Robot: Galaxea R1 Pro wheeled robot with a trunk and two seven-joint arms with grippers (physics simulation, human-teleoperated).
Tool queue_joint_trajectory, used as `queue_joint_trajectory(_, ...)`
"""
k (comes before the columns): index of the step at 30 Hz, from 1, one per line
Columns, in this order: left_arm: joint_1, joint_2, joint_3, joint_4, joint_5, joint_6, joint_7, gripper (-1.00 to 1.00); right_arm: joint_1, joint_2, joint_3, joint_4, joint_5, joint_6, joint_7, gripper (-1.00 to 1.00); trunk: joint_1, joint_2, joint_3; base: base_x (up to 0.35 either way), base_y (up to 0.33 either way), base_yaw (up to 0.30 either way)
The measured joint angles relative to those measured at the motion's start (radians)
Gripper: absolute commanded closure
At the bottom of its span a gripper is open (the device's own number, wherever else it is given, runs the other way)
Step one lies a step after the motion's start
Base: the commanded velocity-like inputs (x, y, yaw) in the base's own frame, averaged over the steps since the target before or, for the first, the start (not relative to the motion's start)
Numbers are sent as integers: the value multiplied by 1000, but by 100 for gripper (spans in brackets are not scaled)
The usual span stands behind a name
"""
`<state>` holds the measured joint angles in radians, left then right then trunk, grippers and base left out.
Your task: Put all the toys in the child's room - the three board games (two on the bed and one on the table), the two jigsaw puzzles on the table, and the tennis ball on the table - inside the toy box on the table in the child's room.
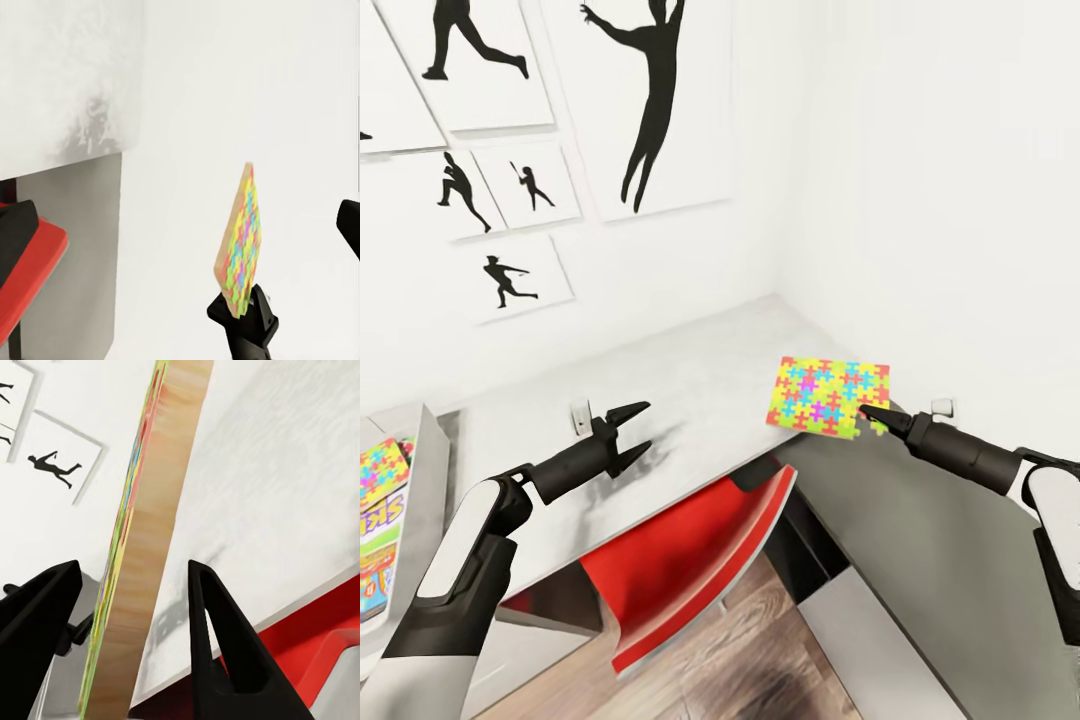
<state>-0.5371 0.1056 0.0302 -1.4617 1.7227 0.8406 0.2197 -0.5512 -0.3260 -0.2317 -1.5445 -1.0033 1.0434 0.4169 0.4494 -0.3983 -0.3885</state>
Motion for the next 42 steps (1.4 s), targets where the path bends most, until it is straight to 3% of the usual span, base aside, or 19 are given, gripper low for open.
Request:
queue_joint_trajectory(15,3,-1,-2,0,-5,0,-9,-100,1,6,23,-12,0,0,-14,100,0,0,25,0,0,0)
queue_joint_trajectory(42,4,-2,-4,1,-8,-2,-9,-100,3,5,26,-37,-1,0,-15,100,0,0,69,0,0,0)
